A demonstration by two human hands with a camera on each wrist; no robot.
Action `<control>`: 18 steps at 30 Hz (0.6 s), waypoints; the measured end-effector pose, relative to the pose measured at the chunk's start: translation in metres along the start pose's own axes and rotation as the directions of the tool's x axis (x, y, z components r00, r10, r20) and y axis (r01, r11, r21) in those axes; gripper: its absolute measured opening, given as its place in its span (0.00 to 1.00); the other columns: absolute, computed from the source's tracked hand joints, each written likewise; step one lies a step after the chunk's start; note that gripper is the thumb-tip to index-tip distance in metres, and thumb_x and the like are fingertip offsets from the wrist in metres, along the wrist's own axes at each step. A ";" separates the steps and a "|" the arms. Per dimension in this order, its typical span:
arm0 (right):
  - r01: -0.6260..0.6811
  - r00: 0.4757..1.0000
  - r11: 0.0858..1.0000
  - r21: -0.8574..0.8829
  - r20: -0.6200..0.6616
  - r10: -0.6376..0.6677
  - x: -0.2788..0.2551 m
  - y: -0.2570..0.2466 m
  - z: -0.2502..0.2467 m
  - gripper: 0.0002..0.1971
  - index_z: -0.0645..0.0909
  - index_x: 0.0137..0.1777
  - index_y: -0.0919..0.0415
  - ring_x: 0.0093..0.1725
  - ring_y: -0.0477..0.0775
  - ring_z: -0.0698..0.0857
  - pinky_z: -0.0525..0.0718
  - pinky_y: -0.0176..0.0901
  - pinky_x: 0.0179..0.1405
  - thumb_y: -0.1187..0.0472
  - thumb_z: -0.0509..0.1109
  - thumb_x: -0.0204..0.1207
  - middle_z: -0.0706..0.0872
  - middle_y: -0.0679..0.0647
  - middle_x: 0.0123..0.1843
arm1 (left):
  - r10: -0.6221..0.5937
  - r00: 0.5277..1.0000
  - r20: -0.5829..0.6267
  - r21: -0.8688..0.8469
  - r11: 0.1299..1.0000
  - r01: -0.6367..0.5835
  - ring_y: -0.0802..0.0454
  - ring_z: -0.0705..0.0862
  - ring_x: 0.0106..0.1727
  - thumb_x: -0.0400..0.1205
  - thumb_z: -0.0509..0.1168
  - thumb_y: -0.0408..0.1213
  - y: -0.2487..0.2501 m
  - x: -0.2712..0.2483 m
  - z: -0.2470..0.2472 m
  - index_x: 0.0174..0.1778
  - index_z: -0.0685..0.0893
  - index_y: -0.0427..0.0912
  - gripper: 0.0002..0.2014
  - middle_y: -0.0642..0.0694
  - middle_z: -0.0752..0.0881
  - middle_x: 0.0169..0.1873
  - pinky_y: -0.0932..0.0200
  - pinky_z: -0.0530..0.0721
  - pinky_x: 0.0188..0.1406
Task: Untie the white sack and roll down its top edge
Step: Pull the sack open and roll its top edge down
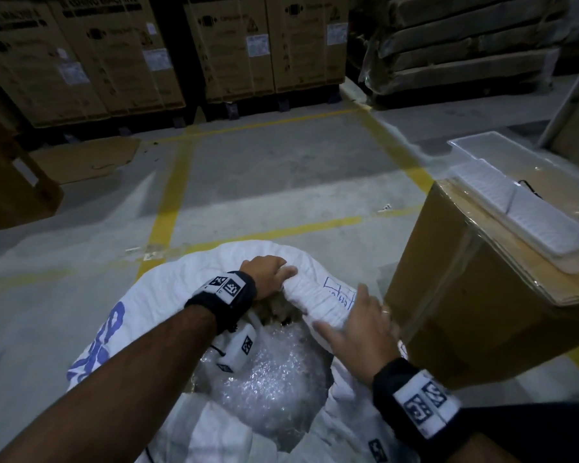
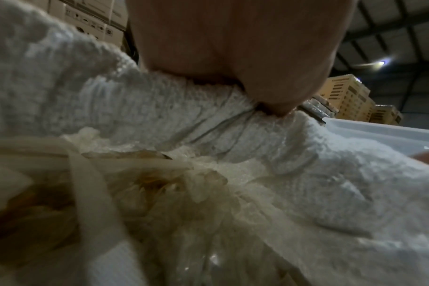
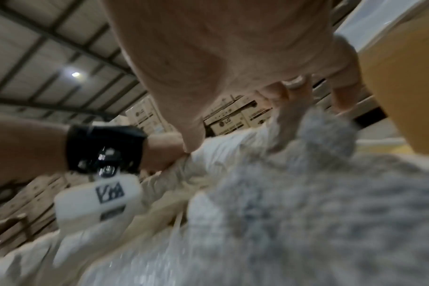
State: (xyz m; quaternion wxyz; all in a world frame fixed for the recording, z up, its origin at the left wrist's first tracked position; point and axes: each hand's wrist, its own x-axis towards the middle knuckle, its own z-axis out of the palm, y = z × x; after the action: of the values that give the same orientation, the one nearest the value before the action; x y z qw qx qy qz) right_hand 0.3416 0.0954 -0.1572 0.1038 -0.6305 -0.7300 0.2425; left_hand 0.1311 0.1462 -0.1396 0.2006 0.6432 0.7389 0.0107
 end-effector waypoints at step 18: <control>0.128 0.981 0.969 -0.210 -0.118 -0.155 0.002 -0.024 0.037 0.52 0.62 0.74 0.62 0.64 0.61 0.77 0.78 0.59 0.60 0.27 0.70 0.58 0.75 0.59 0.68 | 0.011 0.999 -0.033 -0.122 0.992 -0.015 0.43 0.80 0.49 0.86 0.54 0.45 -0.010 0.021 -0.008 0.48 0.84 0.37 0.17 0.37 0.86 0.50 0.55 0.75 0.51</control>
State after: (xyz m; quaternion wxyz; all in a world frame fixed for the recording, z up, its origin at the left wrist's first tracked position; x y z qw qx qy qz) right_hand 0.3037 0.0867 -0.1779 0.1051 -0.5988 -0.7854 0.1166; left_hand 0.1174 0.1664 -0.1407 0.2278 0.6343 0.7357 0.0675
